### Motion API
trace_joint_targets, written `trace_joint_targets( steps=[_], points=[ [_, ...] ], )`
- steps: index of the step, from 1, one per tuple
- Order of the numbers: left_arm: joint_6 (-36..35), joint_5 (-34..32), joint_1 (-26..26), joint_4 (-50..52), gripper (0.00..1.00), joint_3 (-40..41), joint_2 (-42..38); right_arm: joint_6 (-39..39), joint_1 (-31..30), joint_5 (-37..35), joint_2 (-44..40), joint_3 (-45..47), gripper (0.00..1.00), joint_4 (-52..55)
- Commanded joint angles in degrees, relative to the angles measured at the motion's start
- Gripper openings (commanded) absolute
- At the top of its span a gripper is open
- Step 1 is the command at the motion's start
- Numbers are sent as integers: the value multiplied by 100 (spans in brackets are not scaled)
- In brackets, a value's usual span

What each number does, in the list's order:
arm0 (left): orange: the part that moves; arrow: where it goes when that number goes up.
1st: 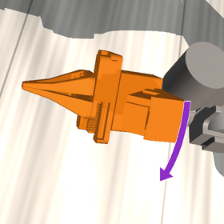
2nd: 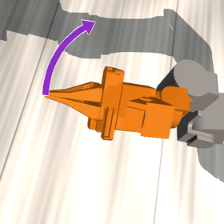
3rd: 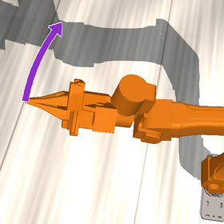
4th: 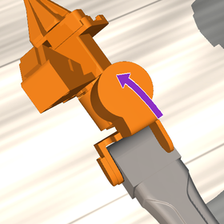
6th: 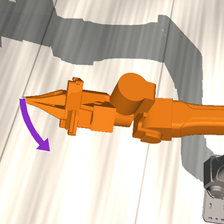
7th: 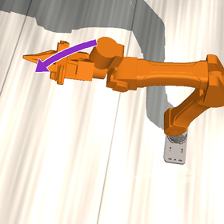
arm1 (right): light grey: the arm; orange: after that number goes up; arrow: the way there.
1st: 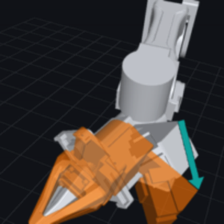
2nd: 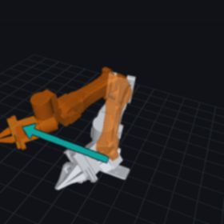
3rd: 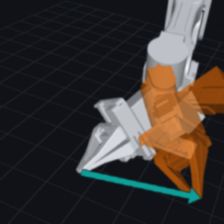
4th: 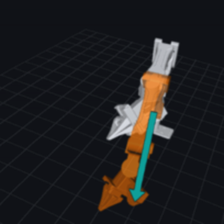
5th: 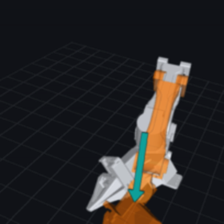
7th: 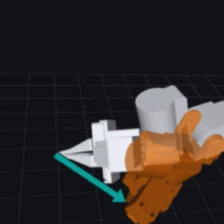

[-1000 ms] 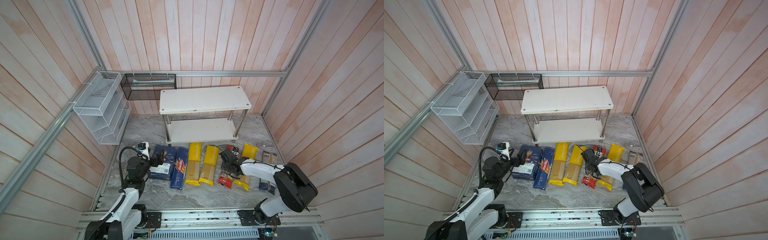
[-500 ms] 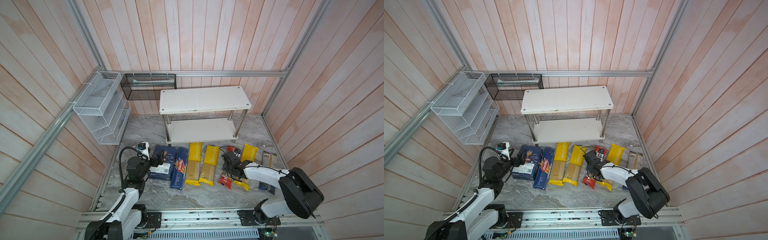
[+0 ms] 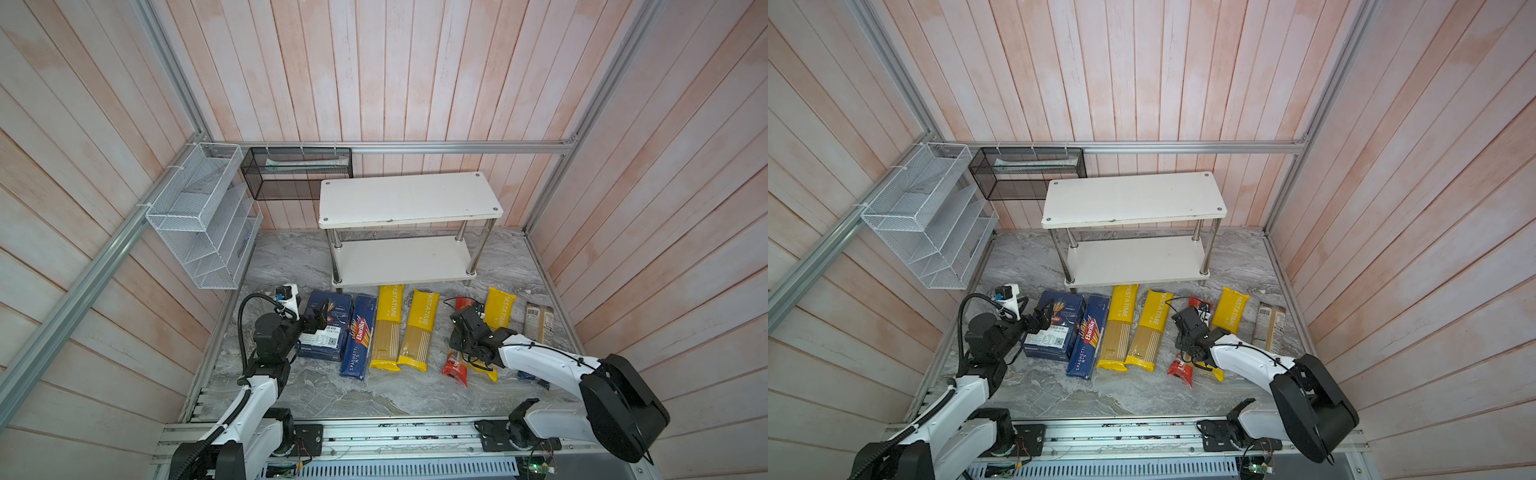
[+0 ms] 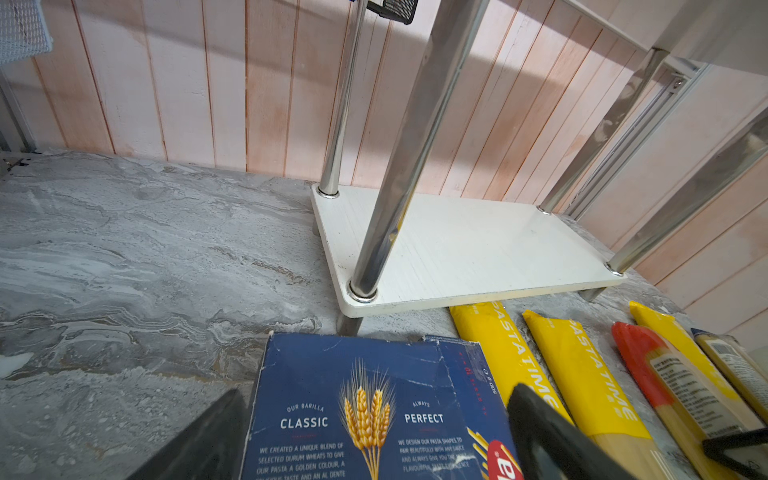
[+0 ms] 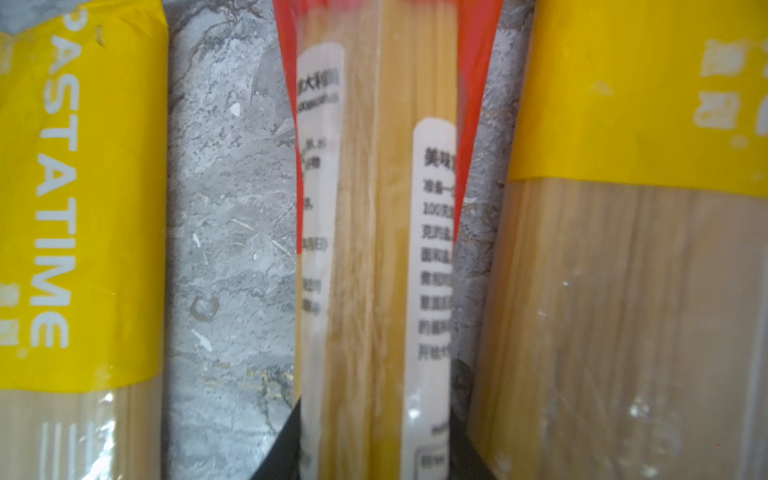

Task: Arrange pasta packages on shelves
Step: Pick up the pasta bag from the middle-right of the table.

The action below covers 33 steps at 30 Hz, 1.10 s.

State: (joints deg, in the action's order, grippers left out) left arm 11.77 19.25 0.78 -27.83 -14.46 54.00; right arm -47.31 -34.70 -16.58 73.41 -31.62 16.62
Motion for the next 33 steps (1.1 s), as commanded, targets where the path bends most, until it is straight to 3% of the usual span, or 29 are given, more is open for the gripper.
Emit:
trace_joint_targets(
  steps=[1,14,33],
  points=[
    [-66,27,15,-29,100,-155,6,333,42,-113,-413,-101,14,8],
    [-49,-25,10,-3,100,-215,100,770,152,-132,-1249,-436,5,207],
    [-67,61,14,58,100,-320,256,1136,219,304,-1299,-1632,0,1045]
  ],
)
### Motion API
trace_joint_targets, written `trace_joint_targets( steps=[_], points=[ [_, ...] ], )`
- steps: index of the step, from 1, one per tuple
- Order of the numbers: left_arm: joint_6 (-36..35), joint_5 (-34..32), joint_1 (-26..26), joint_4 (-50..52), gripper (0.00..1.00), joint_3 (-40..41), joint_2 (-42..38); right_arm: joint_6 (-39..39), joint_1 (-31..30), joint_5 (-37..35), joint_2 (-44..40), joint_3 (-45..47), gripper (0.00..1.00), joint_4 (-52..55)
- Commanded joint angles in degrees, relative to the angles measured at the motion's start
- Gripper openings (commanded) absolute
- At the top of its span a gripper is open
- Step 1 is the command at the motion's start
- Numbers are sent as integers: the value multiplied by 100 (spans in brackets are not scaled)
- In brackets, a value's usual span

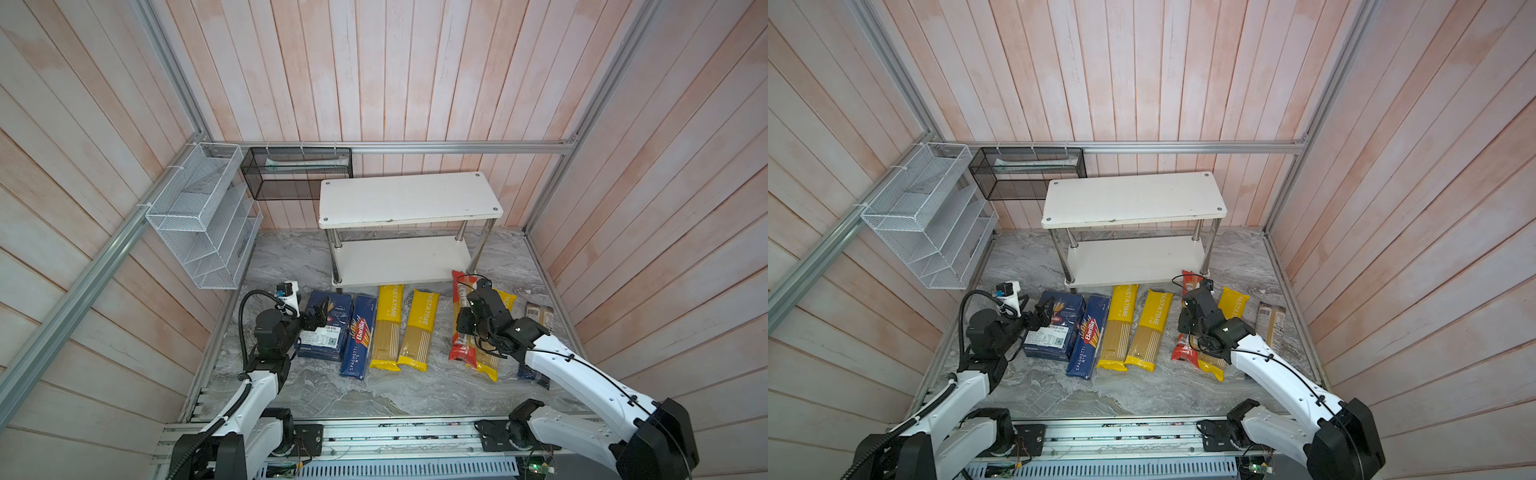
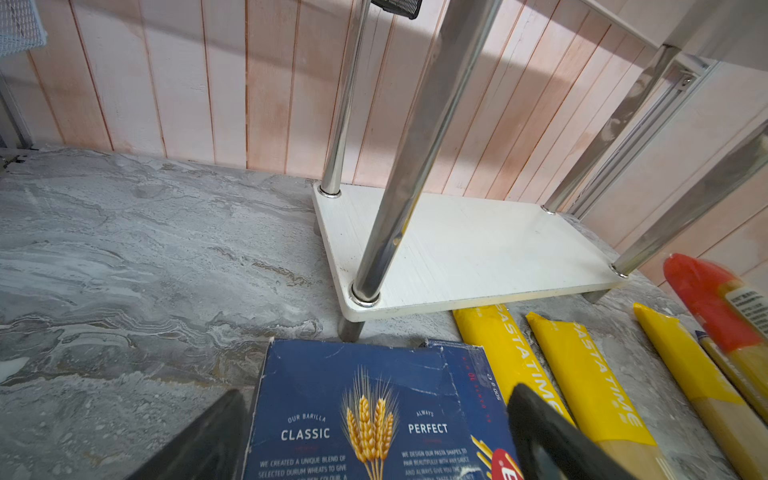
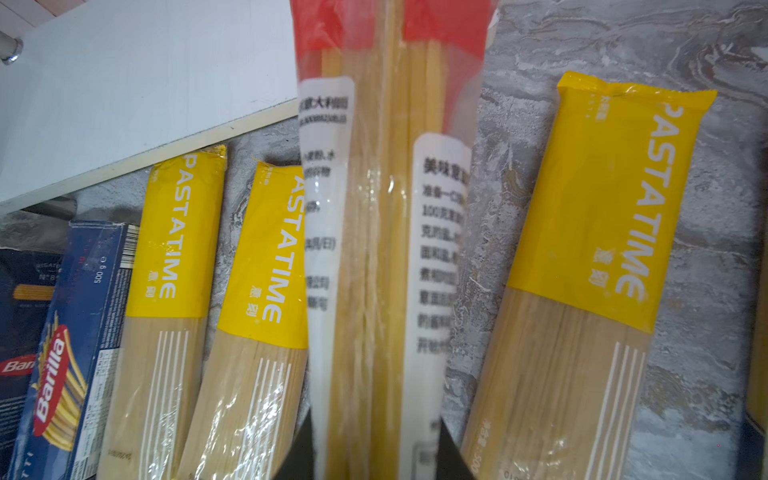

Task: Arrange pasta packages on shelves
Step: Pick up the pasta bag from the middle-right of the table, then place the pasta bag on the shelf.

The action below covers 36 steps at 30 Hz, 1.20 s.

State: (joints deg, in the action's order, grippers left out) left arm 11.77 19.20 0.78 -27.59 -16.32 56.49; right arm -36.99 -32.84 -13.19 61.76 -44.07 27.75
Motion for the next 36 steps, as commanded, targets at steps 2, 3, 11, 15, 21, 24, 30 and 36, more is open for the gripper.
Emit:
trace_joint_targets(
  steps=[2,3,11,15,21,24,30,36],
  points=[
    [-69,58,14,39,100,-150,23,122,33,-65,-116,-585,0,88],
    [-61,57,9,38,100,-153,35,114,35,-62,-104,-697,0,168],
    [-69,62,18,-9,100,-55,-128,291,33,116,94,-1682,0,603],
    [-66,74,10,17,100,-43,-159,425,33,12,262,-2218,0,1056],
    [-43,-7,19,40,100,-81,-97,480,38,-123,114,-2626,0,1350],
    [-27,3,16,38,100,-62,-133,629,34,-223,37,-2771,0,1464],
    [28,-4,11,8,100,-24,-173,977,70,-330,-231,-2959,0,1386],
    [59,-104,17,-18,100,45,-290,1483,320,-200,-116,-3702,0,1594]
  ],
)
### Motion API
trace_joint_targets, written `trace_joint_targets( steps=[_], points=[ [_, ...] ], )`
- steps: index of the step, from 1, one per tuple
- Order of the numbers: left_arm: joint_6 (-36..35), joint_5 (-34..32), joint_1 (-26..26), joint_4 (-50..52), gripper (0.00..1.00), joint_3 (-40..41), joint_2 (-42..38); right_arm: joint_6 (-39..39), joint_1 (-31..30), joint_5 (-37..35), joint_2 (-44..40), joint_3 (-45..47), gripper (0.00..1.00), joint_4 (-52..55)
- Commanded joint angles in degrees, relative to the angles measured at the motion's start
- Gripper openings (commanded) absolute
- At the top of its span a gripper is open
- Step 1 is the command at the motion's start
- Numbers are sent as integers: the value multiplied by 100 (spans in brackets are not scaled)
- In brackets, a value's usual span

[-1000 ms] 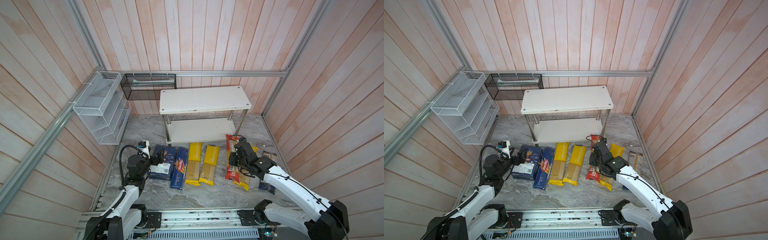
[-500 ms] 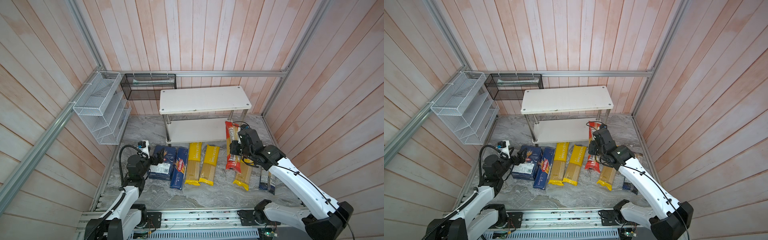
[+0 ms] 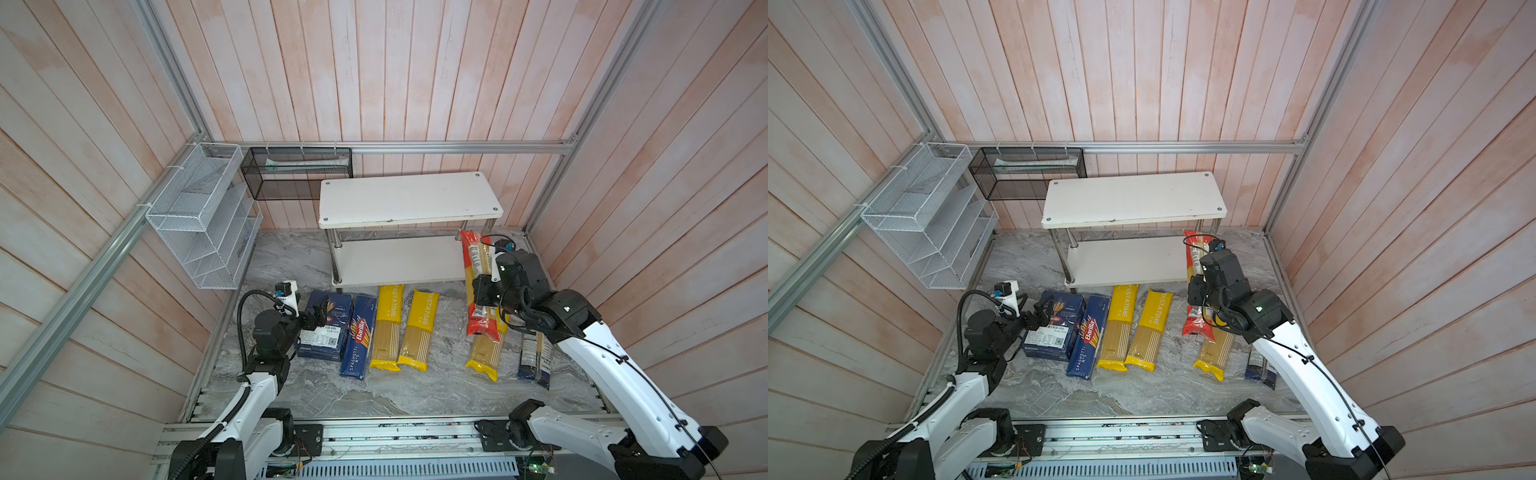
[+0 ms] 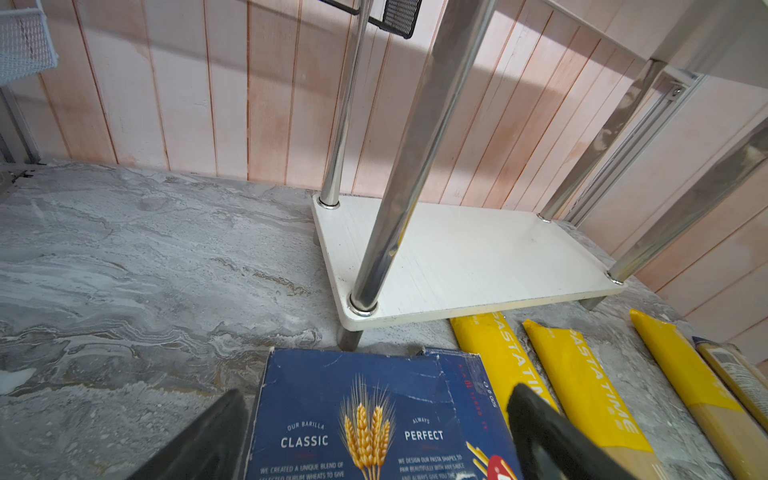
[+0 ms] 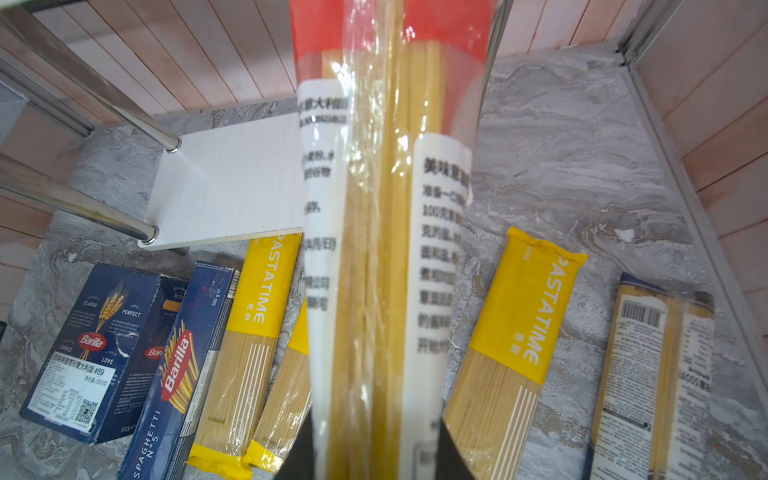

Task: Arrange pasta packages on shelves
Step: Place the pasta bag on the shelf.

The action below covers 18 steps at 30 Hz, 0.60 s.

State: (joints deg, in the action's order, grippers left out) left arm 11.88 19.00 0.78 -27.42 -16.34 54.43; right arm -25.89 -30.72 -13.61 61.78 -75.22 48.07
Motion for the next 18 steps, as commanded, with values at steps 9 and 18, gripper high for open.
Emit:
trace_joint_targets(
  steps=[9,18],
  points=[
    [20,14,15,-35,100,7,-4,690,287,159,541,-2095,0,-145],
    [-43,227,16,-62,100,-11,47,1026,1224,1088,1384,-2924,0,-520]
  ],
)
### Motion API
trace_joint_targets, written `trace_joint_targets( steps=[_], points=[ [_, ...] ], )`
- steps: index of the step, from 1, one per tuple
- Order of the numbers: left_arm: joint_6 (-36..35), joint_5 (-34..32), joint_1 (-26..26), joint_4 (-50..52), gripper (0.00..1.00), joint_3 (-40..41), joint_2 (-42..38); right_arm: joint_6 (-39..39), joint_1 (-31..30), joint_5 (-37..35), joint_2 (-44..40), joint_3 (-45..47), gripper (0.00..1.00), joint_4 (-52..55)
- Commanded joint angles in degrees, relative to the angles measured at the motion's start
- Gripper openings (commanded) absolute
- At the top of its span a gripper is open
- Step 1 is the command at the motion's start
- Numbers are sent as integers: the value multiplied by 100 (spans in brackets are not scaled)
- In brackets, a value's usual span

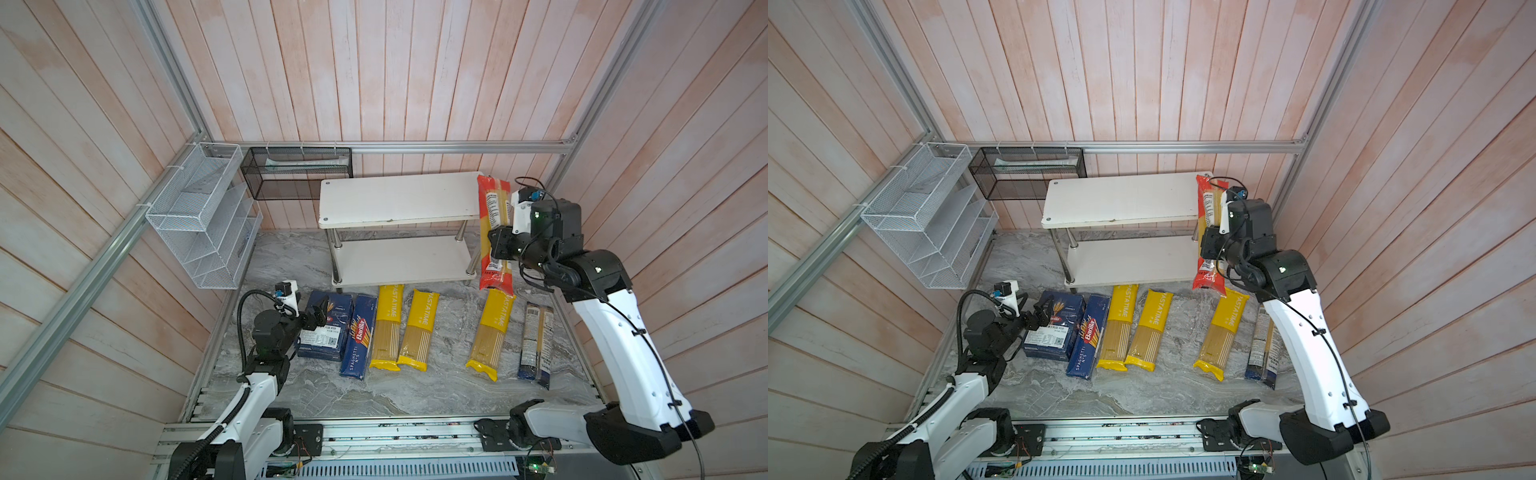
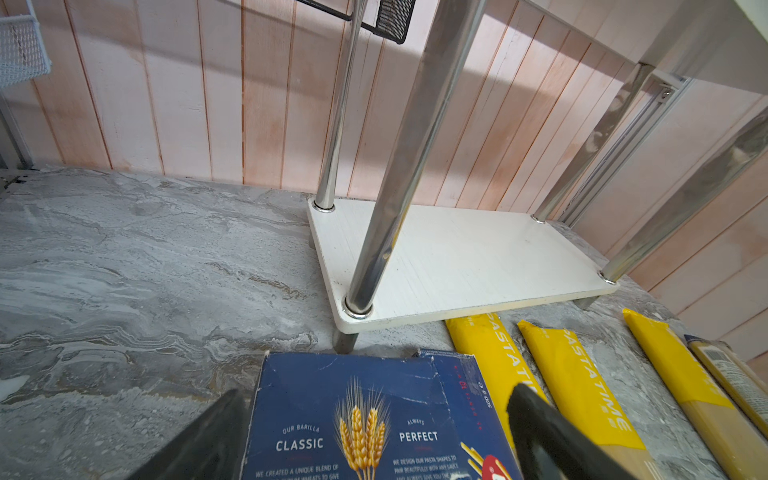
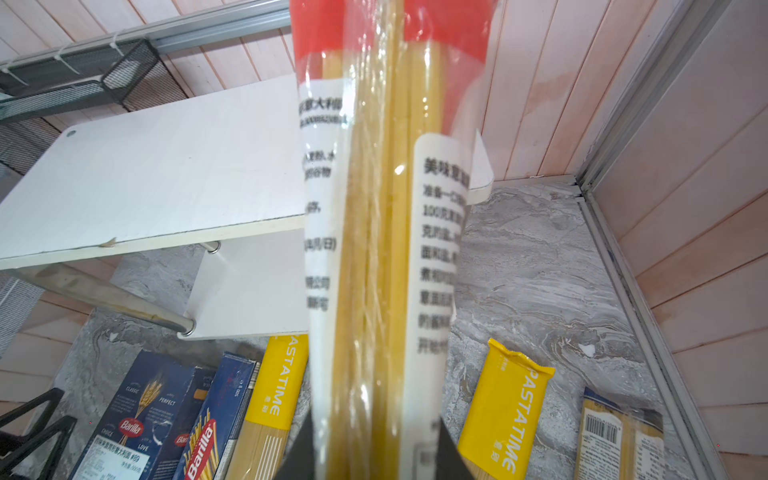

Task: Arrange pasta packages on shelves
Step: Place the pasta bag on the shelf.

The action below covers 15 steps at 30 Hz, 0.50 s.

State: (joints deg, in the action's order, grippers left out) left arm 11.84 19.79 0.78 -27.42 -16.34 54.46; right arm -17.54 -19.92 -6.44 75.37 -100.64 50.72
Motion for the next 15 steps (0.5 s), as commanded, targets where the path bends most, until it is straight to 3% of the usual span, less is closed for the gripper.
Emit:
trace_joint_targets(
  steps=[1,15],
  points=[
    [-42,163,15,-62,100,-18,45,230,216,441,111,-452,0,-857],
    [-40,142,17,-123,100,125,-178,444,969,1436,1198,-1556,0,-1300]
  ],
)
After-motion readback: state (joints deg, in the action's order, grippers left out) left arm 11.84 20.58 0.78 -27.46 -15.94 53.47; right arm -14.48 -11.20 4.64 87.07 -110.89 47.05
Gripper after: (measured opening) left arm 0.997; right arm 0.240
